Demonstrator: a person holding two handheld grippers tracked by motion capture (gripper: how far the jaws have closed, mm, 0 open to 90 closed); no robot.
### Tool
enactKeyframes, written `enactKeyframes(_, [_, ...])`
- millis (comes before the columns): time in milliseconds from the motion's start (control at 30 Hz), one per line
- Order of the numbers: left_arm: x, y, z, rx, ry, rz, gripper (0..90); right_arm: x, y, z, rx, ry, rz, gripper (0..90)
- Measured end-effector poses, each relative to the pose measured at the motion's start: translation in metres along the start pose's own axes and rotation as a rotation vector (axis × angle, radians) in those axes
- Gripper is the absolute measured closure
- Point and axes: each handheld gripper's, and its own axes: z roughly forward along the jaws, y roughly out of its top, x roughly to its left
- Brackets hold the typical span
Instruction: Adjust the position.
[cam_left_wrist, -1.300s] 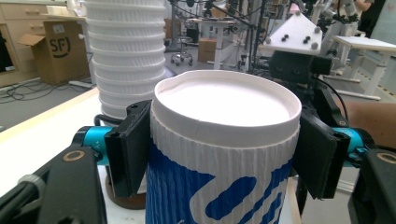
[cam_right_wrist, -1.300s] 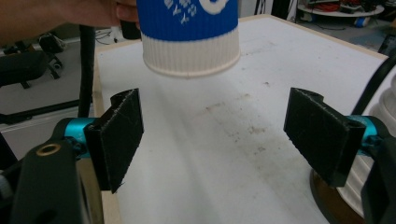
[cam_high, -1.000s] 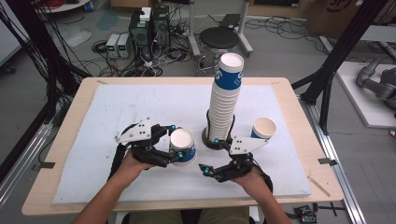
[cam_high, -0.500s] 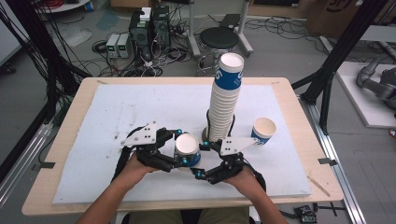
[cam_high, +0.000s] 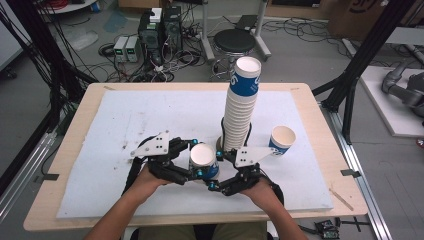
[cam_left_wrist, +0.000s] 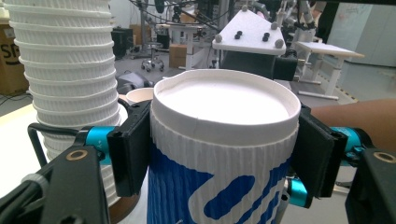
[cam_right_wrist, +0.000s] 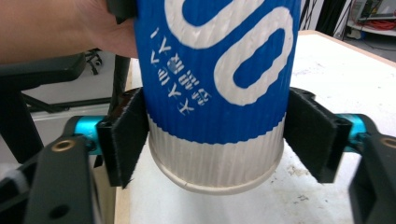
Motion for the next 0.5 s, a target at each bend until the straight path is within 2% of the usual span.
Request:
enactKeyframes(167, [-0.001, 0.000, -0.002, 0.007, -0.003, 0.002, 30.1, 0.001, 0.004, -0.001, 0.029, -0.002, -0.023, 30.1])
enactKeyframes(267, [-0.001, 0.000, -0.003, 0.032, 0.009, -0.005, 29.1, 0.001, 0.006, -0.001, 0.059, -0.004, -0.038, 30.5])
enactKeyframes(367, [0.000, 0.002, -0.003, 0.087, 0.035, -0.051, 15.5, 0.000, 0.009, -0.002, 0.096, -0.010, -0.046, 30.5])
enactKeyframes(500, [0.001, 0.004, -0.008, 0.132, 0.020, -0.045, 14.2, -0.003, 0.015, -0.007, 0.141, -0.018, -0.058, 30.5])
